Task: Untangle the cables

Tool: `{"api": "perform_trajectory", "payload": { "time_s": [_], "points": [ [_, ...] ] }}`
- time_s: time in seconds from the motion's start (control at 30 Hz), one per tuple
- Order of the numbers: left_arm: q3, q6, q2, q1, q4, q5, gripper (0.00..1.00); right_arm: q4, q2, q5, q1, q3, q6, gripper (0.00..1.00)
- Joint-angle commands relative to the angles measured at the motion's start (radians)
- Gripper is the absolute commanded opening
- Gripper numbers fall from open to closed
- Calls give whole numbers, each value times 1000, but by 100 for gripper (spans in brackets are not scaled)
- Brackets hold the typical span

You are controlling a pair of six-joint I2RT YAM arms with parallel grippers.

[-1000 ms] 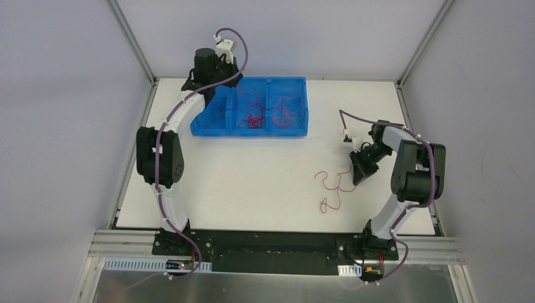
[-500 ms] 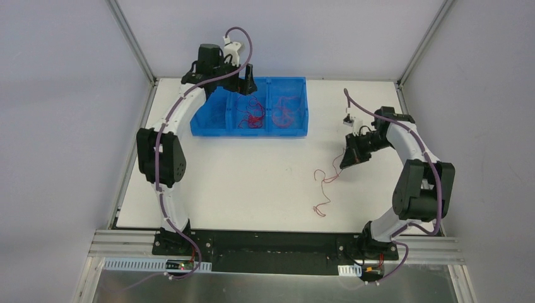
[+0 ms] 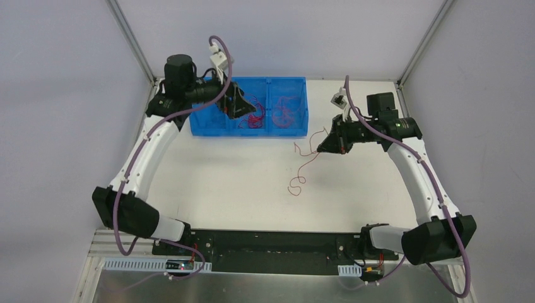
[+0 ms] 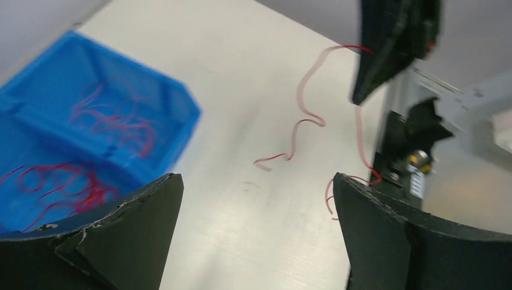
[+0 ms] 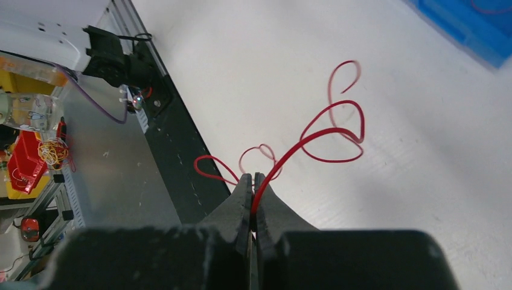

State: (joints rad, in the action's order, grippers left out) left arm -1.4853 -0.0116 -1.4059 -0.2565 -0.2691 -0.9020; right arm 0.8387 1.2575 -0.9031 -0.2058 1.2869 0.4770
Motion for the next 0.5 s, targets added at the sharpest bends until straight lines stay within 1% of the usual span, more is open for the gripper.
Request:
{"api": "perform_trajectory", "payload": {
  "time_s": [0.0, 0.03, 0.1, 0.17, 0.3, 0.37, 0.47],
  "points": [
    [84, 6, 94, -143, 39, -120, 99, -148, -21, -32, -76, 72, -147, 0],
    [98, 8, 107, -185, 53, -109, 99, -161, -21, -30, -91, 79, -151, 0],
    [125, 62, 122, -269, 82, -70, 99, -189, -28, -18, -125, 88, -151, 0],
    [152, 134, 124, -314, 129, -39, 99, -217, -39, -13, -152, 90, -148, 0],
    [220, 267, 116, -332, 246, 33, 99, -246, -81, -12, -211, 79, -83, 0],
    [236, 304, 100, -333, 293, 25, 99, -258, -105, 3, -246, 69, -50, 0],
    [258, 421, 59, -333, 384, 3, 99, -284, -133, 30, -298, 57, -32, 0]
  ]
}}
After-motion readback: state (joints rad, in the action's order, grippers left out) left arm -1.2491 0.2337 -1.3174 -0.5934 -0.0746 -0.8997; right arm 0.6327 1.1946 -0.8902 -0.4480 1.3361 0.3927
